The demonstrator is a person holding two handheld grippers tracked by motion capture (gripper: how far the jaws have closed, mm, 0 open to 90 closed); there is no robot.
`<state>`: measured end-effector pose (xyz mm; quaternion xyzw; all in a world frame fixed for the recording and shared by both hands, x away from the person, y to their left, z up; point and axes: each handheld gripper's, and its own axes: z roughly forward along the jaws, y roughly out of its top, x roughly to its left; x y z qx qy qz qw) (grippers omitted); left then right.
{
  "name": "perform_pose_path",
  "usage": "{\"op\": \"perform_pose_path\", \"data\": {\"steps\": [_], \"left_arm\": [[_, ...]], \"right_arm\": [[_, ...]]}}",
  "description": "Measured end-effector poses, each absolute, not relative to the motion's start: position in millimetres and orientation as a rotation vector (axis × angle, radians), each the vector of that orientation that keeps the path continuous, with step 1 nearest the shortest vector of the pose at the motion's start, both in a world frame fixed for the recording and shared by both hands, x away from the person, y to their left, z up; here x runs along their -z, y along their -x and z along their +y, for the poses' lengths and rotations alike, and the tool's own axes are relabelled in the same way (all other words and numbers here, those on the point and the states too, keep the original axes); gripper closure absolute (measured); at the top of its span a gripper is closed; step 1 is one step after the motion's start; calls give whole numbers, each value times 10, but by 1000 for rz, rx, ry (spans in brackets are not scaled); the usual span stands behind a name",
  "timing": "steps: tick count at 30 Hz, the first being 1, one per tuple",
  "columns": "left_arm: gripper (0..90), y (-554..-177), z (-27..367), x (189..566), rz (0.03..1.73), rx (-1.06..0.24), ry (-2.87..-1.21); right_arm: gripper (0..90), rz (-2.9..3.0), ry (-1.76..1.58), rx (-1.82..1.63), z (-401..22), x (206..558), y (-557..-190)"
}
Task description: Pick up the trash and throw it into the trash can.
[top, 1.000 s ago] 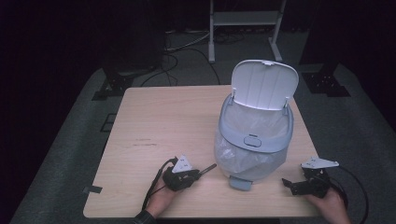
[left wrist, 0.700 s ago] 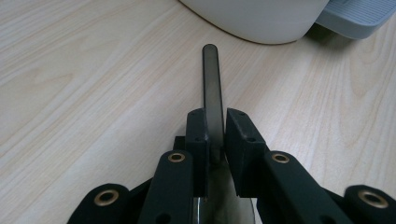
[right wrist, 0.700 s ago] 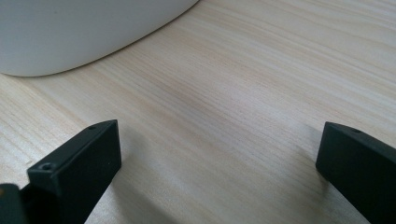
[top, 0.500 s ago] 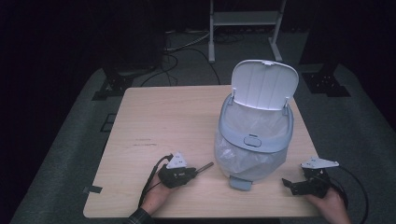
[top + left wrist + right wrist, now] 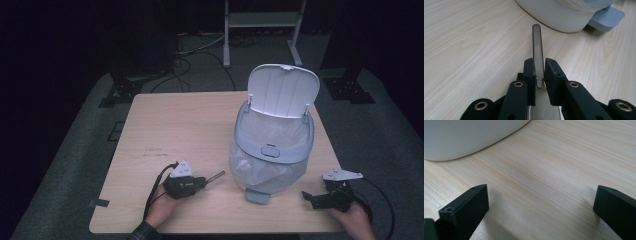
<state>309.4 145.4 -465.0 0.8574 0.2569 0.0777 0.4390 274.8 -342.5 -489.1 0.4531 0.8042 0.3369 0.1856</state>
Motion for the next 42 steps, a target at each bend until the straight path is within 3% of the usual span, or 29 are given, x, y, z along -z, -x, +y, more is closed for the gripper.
{"op": "perform_pose_path", "data": {"steps": [42], "left_arm": [[790,-3104,1635,4187,532,-109,-1924]], "right_arm": [[0,2266,-1277,-949,-3425,4891,-2748]]}}
